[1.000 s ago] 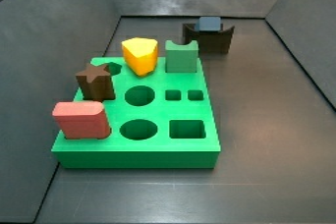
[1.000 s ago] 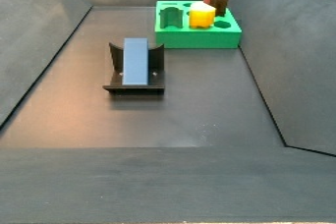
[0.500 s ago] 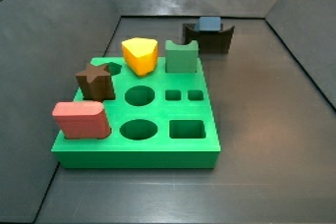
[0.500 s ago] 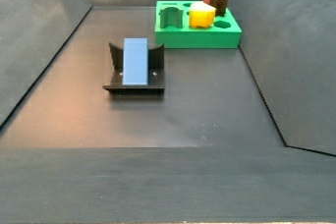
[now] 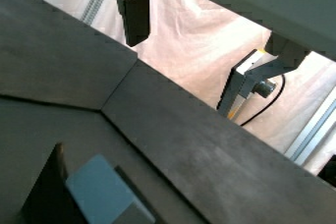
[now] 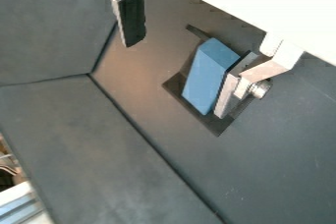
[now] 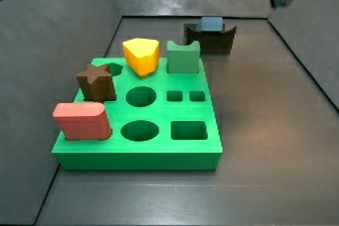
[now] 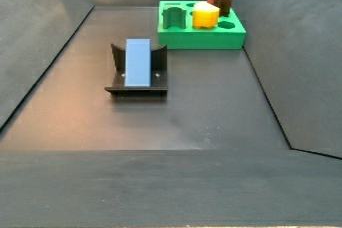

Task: Pick up the rectangle object. Move up. Place the rectangle object on the fixture. Regrasp the rectangle object. Move to above the board. Insert the rectangle object.
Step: Regrasp the rectangle object.

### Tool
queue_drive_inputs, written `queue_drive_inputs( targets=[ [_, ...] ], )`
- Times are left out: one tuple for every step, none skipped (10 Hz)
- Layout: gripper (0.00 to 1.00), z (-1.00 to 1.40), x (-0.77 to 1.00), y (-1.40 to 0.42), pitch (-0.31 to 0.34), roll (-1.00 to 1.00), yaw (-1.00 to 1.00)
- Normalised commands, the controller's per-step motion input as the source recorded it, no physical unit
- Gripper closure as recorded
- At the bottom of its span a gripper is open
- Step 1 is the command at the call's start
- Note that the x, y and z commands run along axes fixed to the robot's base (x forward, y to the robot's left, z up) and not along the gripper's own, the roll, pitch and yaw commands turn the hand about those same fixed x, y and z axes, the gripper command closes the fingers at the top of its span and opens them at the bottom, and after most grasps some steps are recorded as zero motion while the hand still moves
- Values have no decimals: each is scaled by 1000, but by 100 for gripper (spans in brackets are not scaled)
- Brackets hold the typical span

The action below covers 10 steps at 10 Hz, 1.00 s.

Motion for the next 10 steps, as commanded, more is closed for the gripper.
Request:
queue_drive_inputs(
  targets=[
    [0,-1000,45,70,-72,4,64],
    [0,-1000,49,64,-87,26,51],
    [0,-1000,56,58,-99,52,25],
    [0,-1000,62,55,-98,58,8],
    [0,-1000,69,50,-87,59,-13],
    [0,-1000,73,50,-77,62,-22],
    [0,-1000,85,41,-57,66,-30],
    [0,-953,91,34,-47,65,-33],
    [0,-745,86,21,-19,65,-30],
    [0,-543,78,9,-1,72,-22]
  ],
)
